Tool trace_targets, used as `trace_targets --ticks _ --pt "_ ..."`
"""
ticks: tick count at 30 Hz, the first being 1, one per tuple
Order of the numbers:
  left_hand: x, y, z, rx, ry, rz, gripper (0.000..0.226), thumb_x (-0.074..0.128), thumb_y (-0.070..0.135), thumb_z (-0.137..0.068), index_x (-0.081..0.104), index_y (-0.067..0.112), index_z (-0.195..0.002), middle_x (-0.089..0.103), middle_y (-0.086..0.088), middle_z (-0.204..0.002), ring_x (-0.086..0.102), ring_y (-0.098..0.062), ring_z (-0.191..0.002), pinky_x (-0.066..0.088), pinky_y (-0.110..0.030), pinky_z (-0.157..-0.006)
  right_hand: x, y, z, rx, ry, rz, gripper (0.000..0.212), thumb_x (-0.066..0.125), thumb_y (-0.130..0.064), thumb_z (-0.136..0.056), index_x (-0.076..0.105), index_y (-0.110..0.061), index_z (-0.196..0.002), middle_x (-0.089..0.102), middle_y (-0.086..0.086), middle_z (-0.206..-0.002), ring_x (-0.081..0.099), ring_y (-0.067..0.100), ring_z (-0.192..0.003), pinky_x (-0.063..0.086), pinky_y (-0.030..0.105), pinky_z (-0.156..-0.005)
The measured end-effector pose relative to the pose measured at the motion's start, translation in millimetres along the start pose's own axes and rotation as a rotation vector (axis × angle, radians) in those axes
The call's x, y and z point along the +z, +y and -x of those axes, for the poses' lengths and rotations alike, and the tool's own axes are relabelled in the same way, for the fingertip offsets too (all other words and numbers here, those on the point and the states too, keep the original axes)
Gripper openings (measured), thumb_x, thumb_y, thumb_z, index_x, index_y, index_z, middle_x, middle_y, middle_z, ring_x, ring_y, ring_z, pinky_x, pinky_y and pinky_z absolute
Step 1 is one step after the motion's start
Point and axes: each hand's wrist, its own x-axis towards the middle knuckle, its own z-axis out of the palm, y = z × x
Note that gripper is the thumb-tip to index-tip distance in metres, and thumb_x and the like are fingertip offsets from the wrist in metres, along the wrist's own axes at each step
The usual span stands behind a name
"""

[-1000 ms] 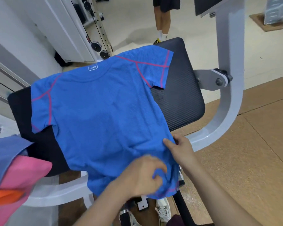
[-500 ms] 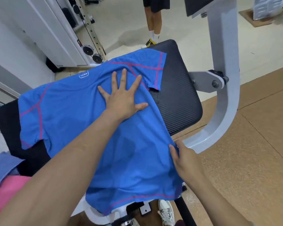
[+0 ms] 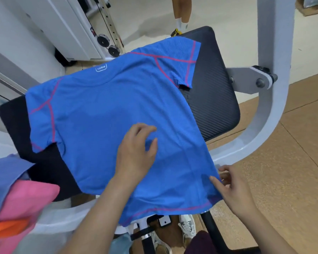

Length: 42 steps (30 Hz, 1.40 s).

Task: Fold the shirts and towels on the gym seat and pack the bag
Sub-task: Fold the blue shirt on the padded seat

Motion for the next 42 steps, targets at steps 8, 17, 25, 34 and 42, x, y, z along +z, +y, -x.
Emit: trace_targets --ticks 8,17,25,34,42 --pt "-3 -65 197 -1.021 0.076 0.013 0.020 0.072 0.009 -0.081 0.056 0.016 -0.091 0.055 -0.009 -0.090 0.052 -0.021 -0.083 0.043 -0.038 -0.076 13 15 8 0.115 -0.072 0.050 0.010 0.060 -0.009 -0.092 0.063 -0.018 -0.096 0.064 -0.008 -0.083 0.063 0.020 -0.082 0.044 0.026 -0.061" --pt "6 -70 202 -1.429 0.138 0.454 0.011 0.064 0.014 -0.089 0.058 0.013 -0.097 0.063 -0.006 -0.100 0.057 -0.026 -0.092 0.048 -0.042 -0.092 25 3 15 0.148 0.062 -0.028 0.008 0.050 -0.020 -0.098 0.057 -0.017 -0.098 0.064 0.010 -0.085 0.064 0.028 -0.073 0.056 0.049 -0.065" --pt "-8 -55 214 -1.233 0.098 0.603 0.017 0.062 0.021 -0.092 0.050 0.017 -0.103 0.057 0.001 -0.100 0.057 -0.017 -0.093 0.046 -0.039 -0.089 8 0 20 -0.003 0.063 0.267 0.030 0.051 -0.015 -0.095 0.048 -0.013 -0.124 0.059 0.005 -0.067 0.057 0.024 -0.057 0.042 0.035 -0.050" --pt "-12 -56 227 -1.121 0.012 0.109 0.020 0.063 0.011 -0.083 0.046 0.020 -0.082 0.059 0.000 -0.076 0.058 -0.022 -0.071 0.043 -0.036 -0.064 3 -7 27 -0.120 -0.011 0.512 0.022 0.049 0.002 -0.085 0.062 -0.009 -0.098 0.052 0.008 -0.106 0.051 0.022 -0.072 0.051 0.041 -0.062" --pt "-73 -66 184 -0.718 -0.483 -0.369 0.009 0.044 0.034 -0.093 0.052 0.029 -0.092 0.062 0.008 -0.082 0.061 -0.018 -0.082 0.048 -0.032 -0.068 3 -61 10 -0.310 0.074 0.597 0.034 0.062 0.000 -0.081 0.064 -0.004 -0.115 0.058 0.014 -0.110 0.056 0.032 -0.097 0.049 0.038 -0.076"
